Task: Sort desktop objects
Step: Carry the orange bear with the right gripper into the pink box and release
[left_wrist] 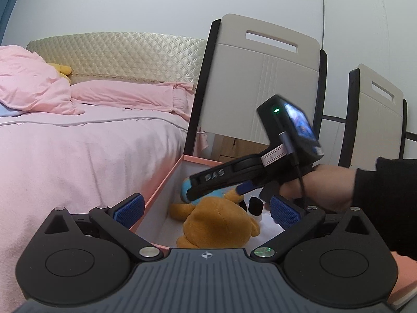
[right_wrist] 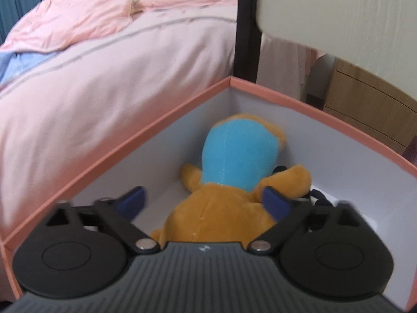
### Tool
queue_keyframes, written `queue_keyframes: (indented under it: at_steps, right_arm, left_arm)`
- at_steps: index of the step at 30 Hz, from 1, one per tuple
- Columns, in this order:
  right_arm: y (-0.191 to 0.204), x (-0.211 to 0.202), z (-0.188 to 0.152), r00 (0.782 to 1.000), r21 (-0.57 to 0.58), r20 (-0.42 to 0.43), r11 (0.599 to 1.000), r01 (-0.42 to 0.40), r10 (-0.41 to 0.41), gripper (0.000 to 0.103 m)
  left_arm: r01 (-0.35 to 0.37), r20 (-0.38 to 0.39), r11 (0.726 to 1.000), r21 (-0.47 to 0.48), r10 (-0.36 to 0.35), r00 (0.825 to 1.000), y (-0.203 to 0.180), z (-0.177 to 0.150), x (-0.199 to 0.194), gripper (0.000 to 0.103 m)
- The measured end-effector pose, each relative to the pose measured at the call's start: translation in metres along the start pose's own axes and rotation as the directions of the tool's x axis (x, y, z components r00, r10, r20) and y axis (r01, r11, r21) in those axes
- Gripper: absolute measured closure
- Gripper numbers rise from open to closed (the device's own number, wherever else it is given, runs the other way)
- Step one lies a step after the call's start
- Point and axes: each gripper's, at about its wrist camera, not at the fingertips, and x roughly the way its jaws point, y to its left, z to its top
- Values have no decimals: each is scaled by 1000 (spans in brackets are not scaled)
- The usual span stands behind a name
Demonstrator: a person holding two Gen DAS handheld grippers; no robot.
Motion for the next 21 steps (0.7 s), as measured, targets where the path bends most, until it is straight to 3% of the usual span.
queue_keyframes:
  at_steps: [7,9,13,17,21]
  right_arm:
    - [-19,-77,-16,982,73,180,996,47,-59,0]
    - [-27,-107,-30,962,113,249,990,88,-114,0]
    - [-37,-161,-70,892,187,370,961,205,-262,0]
    - [-44,-199,-114,847,263,420,937,230,-326,0]
    - [-44,-222,-152,817,299,449,922,245,-362,0]
  left_arm:
    - [10,18,999,33,-10,1000,-9,-3,-5,0]
    - [9,20,999,48,-10,1000,-11,-4,-5,0]
    - [-15,21,998,68,13,1000,-12,-5,-2,0]
    - [-19,17,997,75,18,1000,-14,-7,0,0]
    - [-18,18,995,97,17,1000,-18,-8,0,0]
